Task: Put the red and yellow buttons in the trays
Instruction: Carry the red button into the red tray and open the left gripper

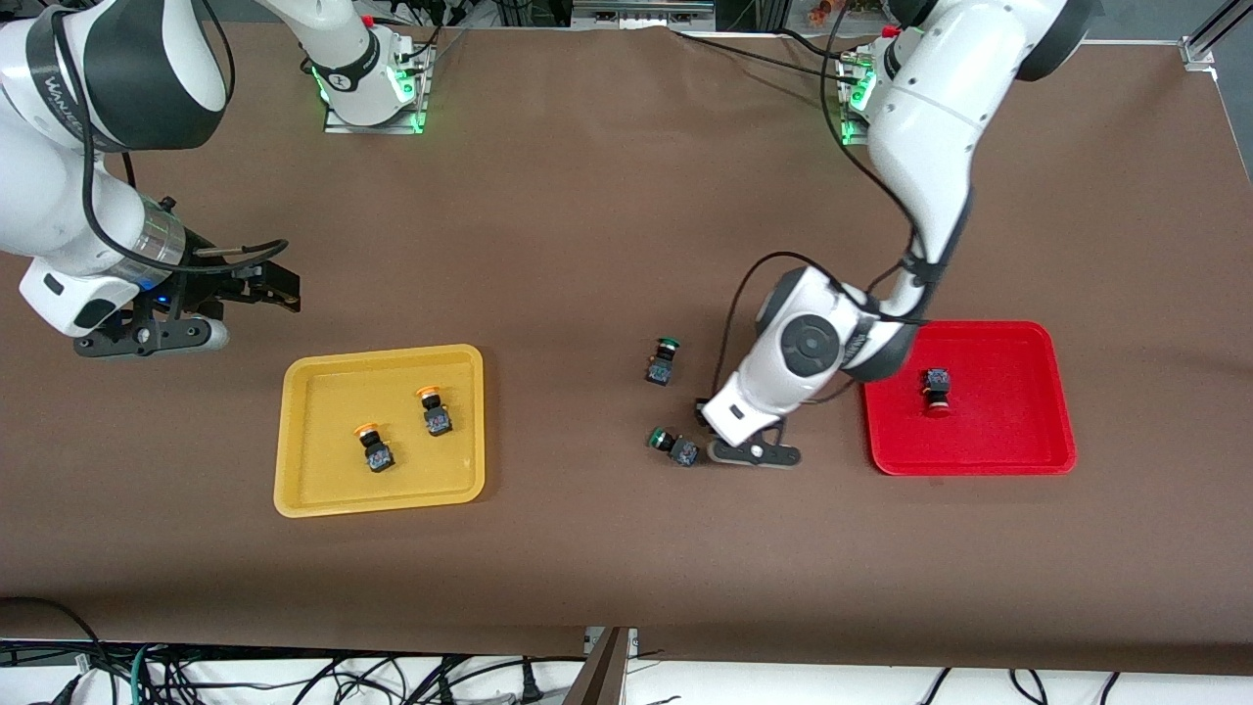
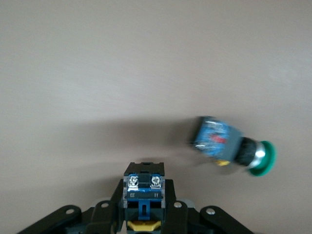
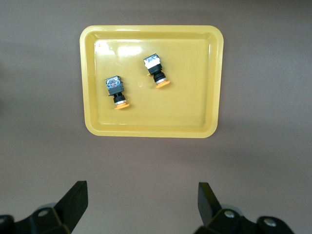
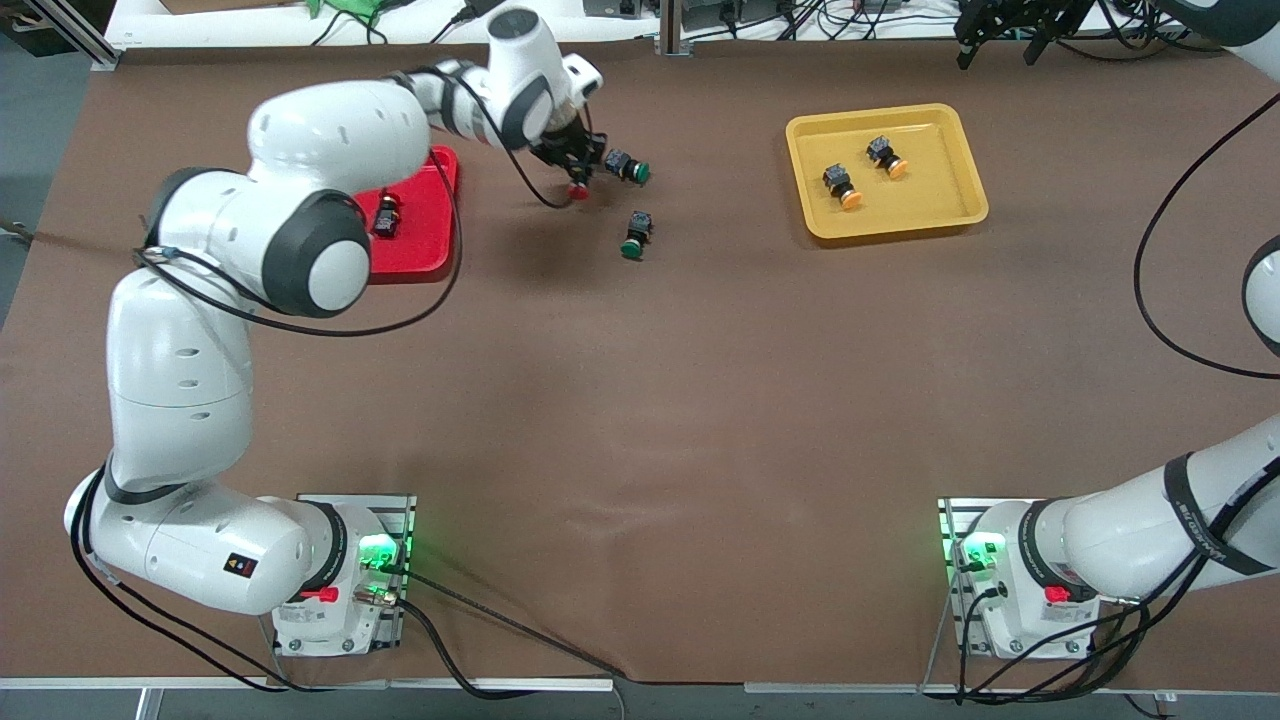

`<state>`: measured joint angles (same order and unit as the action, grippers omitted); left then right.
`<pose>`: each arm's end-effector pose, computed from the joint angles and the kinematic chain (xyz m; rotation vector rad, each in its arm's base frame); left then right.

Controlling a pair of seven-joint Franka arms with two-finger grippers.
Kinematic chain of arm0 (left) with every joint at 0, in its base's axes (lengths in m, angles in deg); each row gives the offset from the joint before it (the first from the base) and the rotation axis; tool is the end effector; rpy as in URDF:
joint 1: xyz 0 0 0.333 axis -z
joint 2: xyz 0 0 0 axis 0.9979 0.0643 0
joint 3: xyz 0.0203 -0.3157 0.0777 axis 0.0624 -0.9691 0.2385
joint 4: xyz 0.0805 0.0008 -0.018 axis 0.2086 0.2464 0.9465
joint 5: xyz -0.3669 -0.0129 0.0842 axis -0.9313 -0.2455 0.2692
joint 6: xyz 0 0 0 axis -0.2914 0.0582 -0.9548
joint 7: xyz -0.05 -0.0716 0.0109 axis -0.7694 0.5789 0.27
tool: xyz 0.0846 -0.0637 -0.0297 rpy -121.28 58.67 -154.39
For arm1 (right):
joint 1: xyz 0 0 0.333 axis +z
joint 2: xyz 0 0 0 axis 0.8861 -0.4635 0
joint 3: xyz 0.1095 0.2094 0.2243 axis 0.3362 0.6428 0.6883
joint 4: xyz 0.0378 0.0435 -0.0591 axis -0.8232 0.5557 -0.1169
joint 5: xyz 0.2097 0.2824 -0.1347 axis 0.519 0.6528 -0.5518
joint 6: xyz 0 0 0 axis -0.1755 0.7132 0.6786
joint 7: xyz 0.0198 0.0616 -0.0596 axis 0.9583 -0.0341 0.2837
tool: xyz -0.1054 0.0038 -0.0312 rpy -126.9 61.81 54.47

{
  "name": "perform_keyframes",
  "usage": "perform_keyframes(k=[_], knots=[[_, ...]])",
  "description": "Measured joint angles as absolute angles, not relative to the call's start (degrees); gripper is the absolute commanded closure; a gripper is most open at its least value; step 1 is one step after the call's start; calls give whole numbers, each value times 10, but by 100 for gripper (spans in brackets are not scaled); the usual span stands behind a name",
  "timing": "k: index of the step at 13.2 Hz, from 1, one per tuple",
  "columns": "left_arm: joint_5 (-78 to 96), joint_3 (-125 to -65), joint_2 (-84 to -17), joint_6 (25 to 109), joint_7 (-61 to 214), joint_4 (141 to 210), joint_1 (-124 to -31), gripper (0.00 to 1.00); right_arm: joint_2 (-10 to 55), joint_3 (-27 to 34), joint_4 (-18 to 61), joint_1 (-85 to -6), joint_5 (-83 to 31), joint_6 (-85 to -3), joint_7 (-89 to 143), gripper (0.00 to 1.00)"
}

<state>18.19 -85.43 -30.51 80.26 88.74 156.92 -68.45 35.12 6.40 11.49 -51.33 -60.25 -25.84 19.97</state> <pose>0.6638 -0.3017 0.2472 3.0199 -0.1247 0.0293 0.5961 0.0924 0.5356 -3.1119 -0.1631 0.0913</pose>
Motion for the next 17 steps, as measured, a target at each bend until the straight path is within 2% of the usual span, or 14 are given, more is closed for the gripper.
perform_keyframes(k=[2,4,8,10,11,12,17], knots=[[183,-850,-357,679,786,1564,-742,87,351,64,114,-514,-603,-258,200,0],[185,-846,-393,596,687,1567,-812,84,352,64,114,-515,-603,-258,200,0],[238,-847,-393,581,581,1610,-914,82,351,64,112,-515,-610,-259,200,0],[248,-847,-385,620,574,1645,-923,67,349,64,112,-517,-610,-259,199,0],[255,-847,-383,640,574,1662,-924,9,348,62,112,-519,-611,-261,199,0],[259,-847,-382,654,574,1675,-927,0,348,62,112,-522,-614,-261,199,0],[261,-850,-387,666,574,1682,-934,0,349,64,112,-524,-673,-256,194,0]])
